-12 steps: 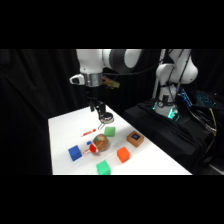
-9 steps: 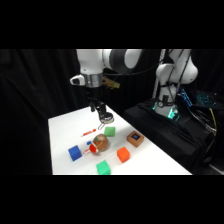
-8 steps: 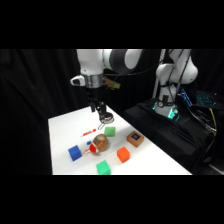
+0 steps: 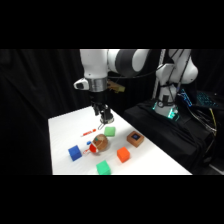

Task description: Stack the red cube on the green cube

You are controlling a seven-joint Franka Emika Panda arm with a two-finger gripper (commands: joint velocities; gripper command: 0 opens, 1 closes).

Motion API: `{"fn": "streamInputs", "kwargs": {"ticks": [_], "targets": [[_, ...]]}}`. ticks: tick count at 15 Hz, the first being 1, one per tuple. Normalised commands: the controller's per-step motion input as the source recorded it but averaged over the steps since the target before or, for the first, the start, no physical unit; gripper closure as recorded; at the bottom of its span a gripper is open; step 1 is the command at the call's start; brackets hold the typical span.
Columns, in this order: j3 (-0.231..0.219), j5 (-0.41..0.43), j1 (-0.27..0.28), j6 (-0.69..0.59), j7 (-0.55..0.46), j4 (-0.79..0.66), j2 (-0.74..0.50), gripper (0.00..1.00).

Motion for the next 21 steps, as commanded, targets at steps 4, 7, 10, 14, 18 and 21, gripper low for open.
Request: {"fn": "streamInputs", "kwargs": {"ticks": [4, 7, 10, 14, 18, 21], "targets": [[0.084, 0.065, 0.103, 0.20, 0.23, -0.19, -0.08, 0.00], [0.068, 0.071, 0.092, 0.30, 0.22, -0.22, -0.06, 0.00], [0.048, 0.079, 0.071, 0.34, 0.19, -0.21, -0.03, 0.00], [0.036, 0.082, 0.063, 0.33, 0.15, -0.17, 0.02, 0.00], [0.013, 0.045, 0.066, 0.29, 0.15, -0.09, 0.09, 0.00], [-0.054, -0.058, 0.097, 0.29, 0.23, -0.05, 0.11, 0.00]]}}
